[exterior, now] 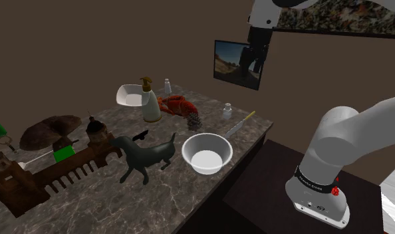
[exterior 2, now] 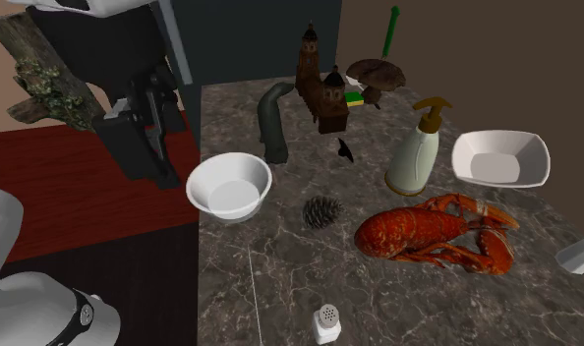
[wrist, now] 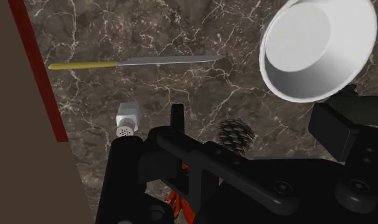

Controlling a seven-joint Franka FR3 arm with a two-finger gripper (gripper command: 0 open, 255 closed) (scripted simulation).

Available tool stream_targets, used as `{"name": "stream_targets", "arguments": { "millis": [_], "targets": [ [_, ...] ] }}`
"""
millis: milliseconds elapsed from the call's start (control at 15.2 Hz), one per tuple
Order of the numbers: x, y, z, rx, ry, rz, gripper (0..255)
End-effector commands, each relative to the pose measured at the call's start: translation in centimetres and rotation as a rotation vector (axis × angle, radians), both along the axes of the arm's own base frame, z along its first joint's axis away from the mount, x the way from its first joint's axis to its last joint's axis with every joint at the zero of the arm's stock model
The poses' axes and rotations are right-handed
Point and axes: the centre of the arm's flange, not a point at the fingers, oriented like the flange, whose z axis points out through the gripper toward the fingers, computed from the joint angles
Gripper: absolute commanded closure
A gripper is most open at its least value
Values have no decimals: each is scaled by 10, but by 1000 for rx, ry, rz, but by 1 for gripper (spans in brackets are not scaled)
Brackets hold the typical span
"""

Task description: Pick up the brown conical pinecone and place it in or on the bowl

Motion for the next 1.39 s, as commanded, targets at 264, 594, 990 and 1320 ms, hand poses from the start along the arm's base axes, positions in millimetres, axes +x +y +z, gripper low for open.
{"name": "stream_targets", "arguments": {
  "millis": [264, 594, 990, 1320],
  "targets": [
    [31, 11, -38, -1, -26, -12, 0],
    [72, 24, -84, -3, -59, -27, 0],
    [124, 39, -137, -5, -99, -46, 0],
    [168, 51, -180, -6, -132, -61, 0]
  ]
}}
